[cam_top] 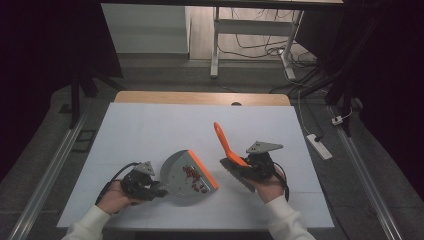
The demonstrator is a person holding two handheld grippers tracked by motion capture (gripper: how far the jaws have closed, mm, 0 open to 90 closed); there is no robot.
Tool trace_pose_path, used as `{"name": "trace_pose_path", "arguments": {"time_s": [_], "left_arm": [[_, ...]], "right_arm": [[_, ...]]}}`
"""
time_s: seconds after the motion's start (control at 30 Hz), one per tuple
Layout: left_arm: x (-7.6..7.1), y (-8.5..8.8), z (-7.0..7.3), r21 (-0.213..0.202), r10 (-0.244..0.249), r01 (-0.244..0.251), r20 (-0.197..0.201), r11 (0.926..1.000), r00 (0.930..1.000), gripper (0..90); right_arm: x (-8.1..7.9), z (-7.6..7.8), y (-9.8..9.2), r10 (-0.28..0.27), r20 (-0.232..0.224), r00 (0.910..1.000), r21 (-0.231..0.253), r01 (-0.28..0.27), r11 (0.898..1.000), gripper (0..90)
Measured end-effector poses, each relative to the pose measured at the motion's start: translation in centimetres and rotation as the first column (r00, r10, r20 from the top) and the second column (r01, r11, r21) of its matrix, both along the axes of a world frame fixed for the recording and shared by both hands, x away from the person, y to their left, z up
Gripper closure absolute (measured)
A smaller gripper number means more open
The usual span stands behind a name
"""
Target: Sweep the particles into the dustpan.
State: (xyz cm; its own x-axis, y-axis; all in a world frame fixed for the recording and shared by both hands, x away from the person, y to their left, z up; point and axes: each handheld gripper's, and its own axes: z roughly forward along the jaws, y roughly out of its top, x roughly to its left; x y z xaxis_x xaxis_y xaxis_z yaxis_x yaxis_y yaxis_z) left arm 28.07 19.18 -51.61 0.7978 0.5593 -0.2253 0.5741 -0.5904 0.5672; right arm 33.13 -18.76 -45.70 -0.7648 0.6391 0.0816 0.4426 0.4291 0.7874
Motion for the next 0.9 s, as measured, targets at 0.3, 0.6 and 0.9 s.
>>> {"name": "trace_pose_path", "arguments": {"time_s": [0.3, 0.6, 0.9], "left_arm": [[0.1, 0.4, 0.3, -0.033, 0.082, -0.081, 0.014, 0.9961, 0.9965, 62.1], [0.0, 0.7, 0.7, -0.061, 0.179, -0.177, 0.026, 0.9822, 0.9835, 62.1], [-0.7, 1.1, 1.0, -0.107, 0.262, -0.256, 0.043, 0.9607, 0.9641, 62.1]], "right_arm": [[0.1, 0.7, -0.9, 0.007, 0.043, 0.9990, 0.002, -0.007, 1.000, 70.3], [-0.1, 1.1, -0.9, 0.053, 0.074, 0.9959, -0.017, -0.052, 0.999, 70.3], [-0.7, 1.6, -1.7, 0.113, 0.081, 0.9903, 0.006, -0.114, 0.993, 70.3]]}}
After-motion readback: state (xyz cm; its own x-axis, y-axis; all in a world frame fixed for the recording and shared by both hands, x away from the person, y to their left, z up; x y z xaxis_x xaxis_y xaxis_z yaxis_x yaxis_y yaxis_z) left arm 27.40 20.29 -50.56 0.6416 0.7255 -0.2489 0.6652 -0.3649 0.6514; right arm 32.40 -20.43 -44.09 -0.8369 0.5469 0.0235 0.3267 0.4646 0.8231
